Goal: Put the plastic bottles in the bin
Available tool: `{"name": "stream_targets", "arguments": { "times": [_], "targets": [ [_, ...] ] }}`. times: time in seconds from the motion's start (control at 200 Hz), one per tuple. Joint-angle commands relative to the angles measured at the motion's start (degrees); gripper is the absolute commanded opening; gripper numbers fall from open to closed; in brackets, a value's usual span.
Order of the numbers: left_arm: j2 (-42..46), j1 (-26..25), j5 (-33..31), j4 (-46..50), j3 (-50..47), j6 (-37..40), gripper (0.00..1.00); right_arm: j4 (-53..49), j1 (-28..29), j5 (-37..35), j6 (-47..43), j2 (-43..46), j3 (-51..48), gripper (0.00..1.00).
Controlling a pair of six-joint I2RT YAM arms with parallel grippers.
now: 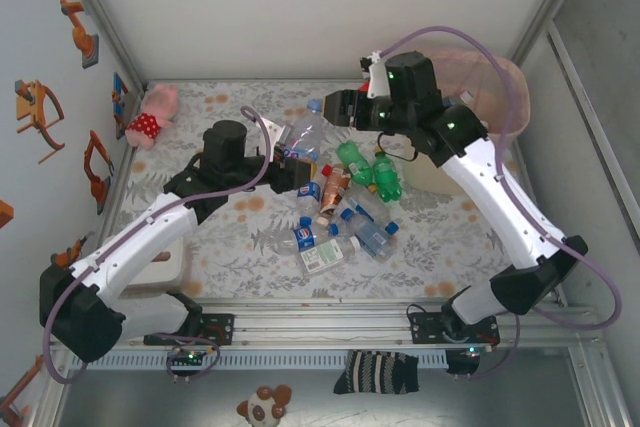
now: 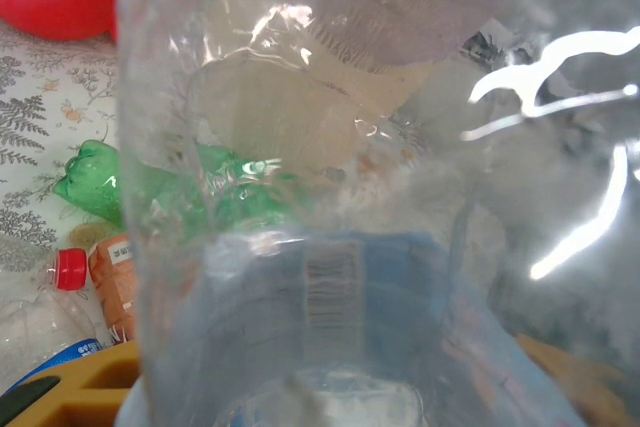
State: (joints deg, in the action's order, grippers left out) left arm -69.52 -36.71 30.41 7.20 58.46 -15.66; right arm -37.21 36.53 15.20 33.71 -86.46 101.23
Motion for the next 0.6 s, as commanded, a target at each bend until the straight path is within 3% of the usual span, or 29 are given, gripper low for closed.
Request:
{"name": "stream_targets", "arguments": {
  "times": [0.0, 0.23, 0.596],
  "targets": [
    [0.4, 0.1, 2.0, -1.7, -0.2, 1.2, 0.50, 3.1, 1.0, 0.3, 2.6, -1.6, 2.8, 0.62],
    [0.7, 0.1, 2.2, -2.1, -0.4, 0.9, 0.50, 4.3, 2.1, 1.2, 3.7, -4.5, 4.5, 0.56],
    [0.7, 0.1, 2.6, -2.4, -0.5, 0.7, 0.50, 5.3, 2.6, 1.0, 4.4, -5.3, 4.4, 0.38]
  ]
}}
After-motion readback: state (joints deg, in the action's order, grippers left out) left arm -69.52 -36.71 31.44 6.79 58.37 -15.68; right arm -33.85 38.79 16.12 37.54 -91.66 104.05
